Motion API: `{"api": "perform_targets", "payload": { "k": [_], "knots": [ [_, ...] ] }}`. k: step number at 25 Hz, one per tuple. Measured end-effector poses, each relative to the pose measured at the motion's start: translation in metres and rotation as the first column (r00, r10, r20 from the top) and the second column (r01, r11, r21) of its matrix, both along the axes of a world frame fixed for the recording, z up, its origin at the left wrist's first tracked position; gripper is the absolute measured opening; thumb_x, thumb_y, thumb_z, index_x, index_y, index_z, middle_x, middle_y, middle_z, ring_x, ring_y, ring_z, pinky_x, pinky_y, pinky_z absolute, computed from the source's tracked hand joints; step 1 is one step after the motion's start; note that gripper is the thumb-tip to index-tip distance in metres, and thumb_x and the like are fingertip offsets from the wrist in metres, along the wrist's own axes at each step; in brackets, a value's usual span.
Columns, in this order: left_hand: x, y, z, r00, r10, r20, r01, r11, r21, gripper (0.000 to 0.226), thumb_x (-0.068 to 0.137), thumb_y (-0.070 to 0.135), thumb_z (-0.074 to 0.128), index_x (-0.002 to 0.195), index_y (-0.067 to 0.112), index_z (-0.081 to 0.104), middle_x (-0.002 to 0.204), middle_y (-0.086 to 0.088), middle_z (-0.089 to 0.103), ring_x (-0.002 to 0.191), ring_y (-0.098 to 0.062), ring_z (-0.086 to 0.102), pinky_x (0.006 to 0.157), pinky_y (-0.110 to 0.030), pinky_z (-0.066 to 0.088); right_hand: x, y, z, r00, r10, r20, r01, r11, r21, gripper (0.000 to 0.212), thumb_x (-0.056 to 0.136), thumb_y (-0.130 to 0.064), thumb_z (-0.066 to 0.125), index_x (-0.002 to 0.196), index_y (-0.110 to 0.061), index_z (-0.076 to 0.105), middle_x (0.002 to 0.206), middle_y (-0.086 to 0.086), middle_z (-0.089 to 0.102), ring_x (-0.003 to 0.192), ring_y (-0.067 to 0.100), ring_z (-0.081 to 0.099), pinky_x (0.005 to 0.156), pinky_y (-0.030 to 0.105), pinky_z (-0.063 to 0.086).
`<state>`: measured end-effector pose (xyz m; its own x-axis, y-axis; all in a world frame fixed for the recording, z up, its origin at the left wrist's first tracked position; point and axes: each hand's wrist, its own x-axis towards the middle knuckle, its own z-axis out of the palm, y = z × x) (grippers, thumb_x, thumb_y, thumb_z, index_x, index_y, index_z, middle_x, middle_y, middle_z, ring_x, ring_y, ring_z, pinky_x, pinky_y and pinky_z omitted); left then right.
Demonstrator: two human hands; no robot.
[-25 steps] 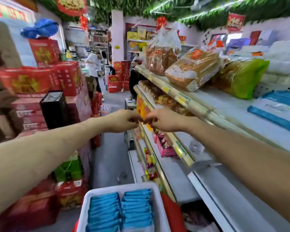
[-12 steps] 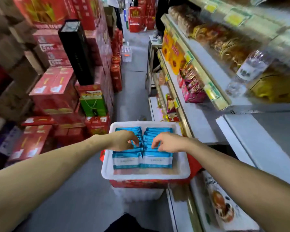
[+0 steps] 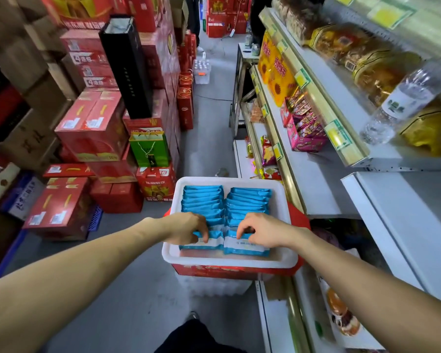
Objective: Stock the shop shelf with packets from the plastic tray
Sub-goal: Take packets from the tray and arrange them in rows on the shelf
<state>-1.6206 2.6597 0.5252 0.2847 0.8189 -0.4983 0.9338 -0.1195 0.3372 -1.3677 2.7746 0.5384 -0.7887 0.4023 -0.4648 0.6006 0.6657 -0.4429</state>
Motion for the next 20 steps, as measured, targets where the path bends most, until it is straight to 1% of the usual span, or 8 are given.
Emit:
{"api": "perform_targets", "payload": {
  "k": [3,5,7,9,12,16,18,20],
  "knots": [
    [0.004,-0.006,-0.010,1.000,-0.016,0.015,0.016,1.000,-0.016,0.036,0.097,0.015,0.062,0.125,0.036,0.070,0.142,0.010,0.058,0.125,-0.015,0.055,0.112,-0.031,0.042,0.003,-0.006,-0.010,0.995,0.062,0.077,-0.059,0.997,-0.042,0.040,0.093,-0.006,0.058,0.116,-0.035,0.073,0.124,-0.017,0.060,0.110,0.006,0.053,0.097,0.025,0.042],
    [0.006,-0.008,-0.018,0.999,-0.048,0.020,0.048,0.999,-0.003,0.041,0.097,0.012,0.061,0.126,0.039,0.069,0.145,0.011,0.057,0.129,-0.016,0.054,0.115,-0.034,0.043,0.007,-0.010,-0.019,0.991,0.069,0.117,-0.062,0.996,-0.062,0.045,0.093,-0.005,0.057,0.120,-0.038,0.071,0.139,-0.010,0.058,0.123,0.012,0.052,0.103,0.029,0.043],
    [0.007,-0.010,-0.023,0.998,-0.049,0.039,0.050,0.999,-0.001,0.043,0.097,0.009,0.061,0.126,0.041,0.068,0.147,0.011,0.056,0.132,-0.017,0.053,0.116,-0.035,0.043,0.011,-0.012,-0.026,0.991,0.045,0.124,-0.039,0.998,-0.051,0.051,0.094,-0.002,0.054,0.122,-0.042,0.069,0.143,-0.008,0.054,0.127,0.017,0.051,0.104,0.034,0.047],
    [0.007,-0.009,-0.020,0.997,-0.059,0.053,0.060,0.998,-0.012,0.045,0.098,0.007,0.059,0.126,0.041,0.067,0.148,0.011,0.054,0.134,-0.016,0.051,0.116,-0.035,0.041,0.013,-0.011,-0.024,0.990,0.036,0.135,-0.032,0.999,-0.038,0.055,0.096,0.001,0.051,0.124,-0.044,0.068,0.145,-0.007,0.050,0.126,0.018,0.050,0.101,0.035,0.050],
    [0.004,0.005,0.001,0.996,-0.068,0.063,0.069,0.997,-0.020,0.050,0.096,0.003,0.054,0.124,0.042,0.068,0.141,0.015,0.057,0.124,-0.012,0.055,0.113,-0.036,0.045,0.010,0.003,-0.002,0.994,0.023,0.104,-0.022,1.000,-0.005,0.063,0.092,0.005,0.047,0.121,-0.046,0.069,0.145,-0.007,0.051,0.126,0.018,0.051,0.101,0.034,0.049],
    [-0.011,0.044,0.059,0.995,-0.086,0.040,0.083,0.994,0.076,0.053,0.095,0.002,0.051,0.122,0.043,0.070,0.140,0.015,0.058,0.124,-0.010,0.056,0.110,-0.033,0.044,-0.002,0.040,0.052,0.999,0.001,0.037,-0.004,0.997,0.079,0.063,0.090,0.007,0.049,0.119,-0.044,0.072,0.139,-0.007,0.055,0.124,0.017,0.052,0.106,0.034,0.044],
    [-0.020,0.068,0.099,0.995,-0.101,0.025,0.097,0.987,0.131,0.050,0.096,0.006,0.052,0.120,0.046,0.070,0.133,0.019,0.059,0.117,-0.007,0.058,0.105,-0.032,0.047,-0.008,0.059,0.087,1.000,-0.004,0.001,0.004,0.991,0.135,0.060,0.090,0.005,0.053,0.118,-0.044,0.072,0.127,-0.008,0.055,0.120,0.018,0.052,0.105,0.037,0.045],
    [-0.028,0.097,0.145,0.994,-0.110,-0.005,0.109,0.972,0.207,0.048,0.095,0.011,0.053,0.118,0.050,0.069,0.124,0.023,0.060,0.110,-0.005,0.059,0.100,-0.035,0.049,-0.011,0.078,0.132,0.998,-0.043,-0.041,0.050,0.980,0.191,0.058,0.092,0.006,0.053,0.117,-0.042,0.073,0.123,-0.008,0.053,0.120,0.018,0.052,0.103,0.034,0.045]
  ]
}}
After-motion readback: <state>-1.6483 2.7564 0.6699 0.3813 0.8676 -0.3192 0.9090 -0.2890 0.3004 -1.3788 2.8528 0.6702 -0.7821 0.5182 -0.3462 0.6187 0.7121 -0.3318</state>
